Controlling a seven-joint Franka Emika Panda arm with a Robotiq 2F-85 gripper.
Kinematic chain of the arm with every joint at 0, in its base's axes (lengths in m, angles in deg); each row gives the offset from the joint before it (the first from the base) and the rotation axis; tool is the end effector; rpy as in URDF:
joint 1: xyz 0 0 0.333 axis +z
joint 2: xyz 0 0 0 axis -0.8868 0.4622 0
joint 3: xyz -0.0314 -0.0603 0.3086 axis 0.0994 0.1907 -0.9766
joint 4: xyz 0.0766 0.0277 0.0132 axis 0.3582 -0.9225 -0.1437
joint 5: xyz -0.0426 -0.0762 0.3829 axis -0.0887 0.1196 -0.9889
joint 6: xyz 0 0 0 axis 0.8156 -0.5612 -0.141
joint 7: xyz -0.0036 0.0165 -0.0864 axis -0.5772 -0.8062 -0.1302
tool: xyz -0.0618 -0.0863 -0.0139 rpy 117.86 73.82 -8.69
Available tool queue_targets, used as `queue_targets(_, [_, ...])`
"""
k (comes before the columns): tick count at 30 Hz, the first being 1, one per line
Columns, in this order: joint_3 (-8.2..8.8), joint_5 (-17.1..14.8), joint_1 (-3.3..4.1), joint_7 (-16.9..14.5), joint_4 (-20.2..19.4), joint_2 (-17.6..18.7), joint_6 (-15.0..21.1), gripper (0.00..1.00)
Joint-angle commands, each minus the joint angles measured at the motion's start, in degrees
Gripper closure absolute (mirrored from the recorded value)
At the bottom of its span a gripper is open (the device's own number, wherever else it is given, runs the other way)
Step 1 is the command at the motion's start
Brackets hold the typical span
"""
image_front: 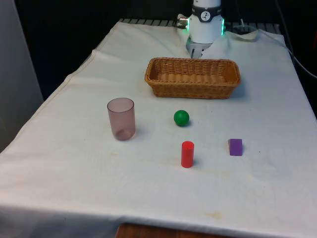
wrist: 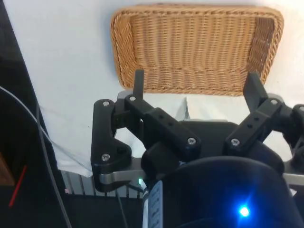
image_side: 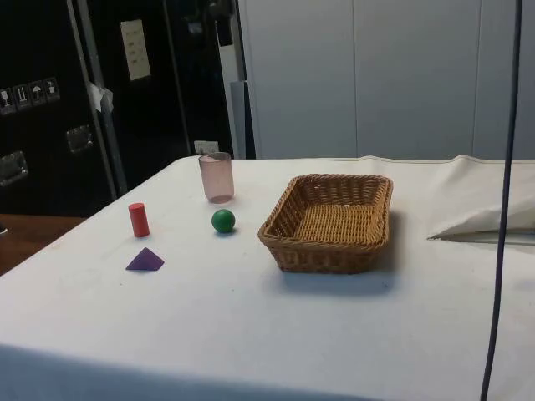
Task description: Pick up the triangular block and place it into the basket.
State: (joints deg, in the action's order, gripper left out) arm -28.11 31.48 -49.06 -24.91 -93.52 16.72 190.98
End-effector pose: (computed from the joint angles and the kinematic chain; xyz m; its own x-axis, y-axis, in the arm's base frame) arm 0.5763 0.0023 0.4811 0.9980 0.0221 -0.0599 0.0207 -0.9995 -0.0243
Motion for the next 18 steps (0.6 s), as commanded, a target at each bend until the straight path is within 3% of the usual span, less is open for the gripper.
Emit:
queue_targets(1, [-0.17, -0.2, 0.11, 0.6, 0.9, 0.9, -0.2, 0.0])
queue_targets(10, [-1.49, 0.0, 0.34, 2.6, 4.4, 3.7, 0.1, 0.0])
queue_targets(18, [-3.38, 0.6, 1.15, 6.0, 7.0, 6.6, 2.3, 0.0])
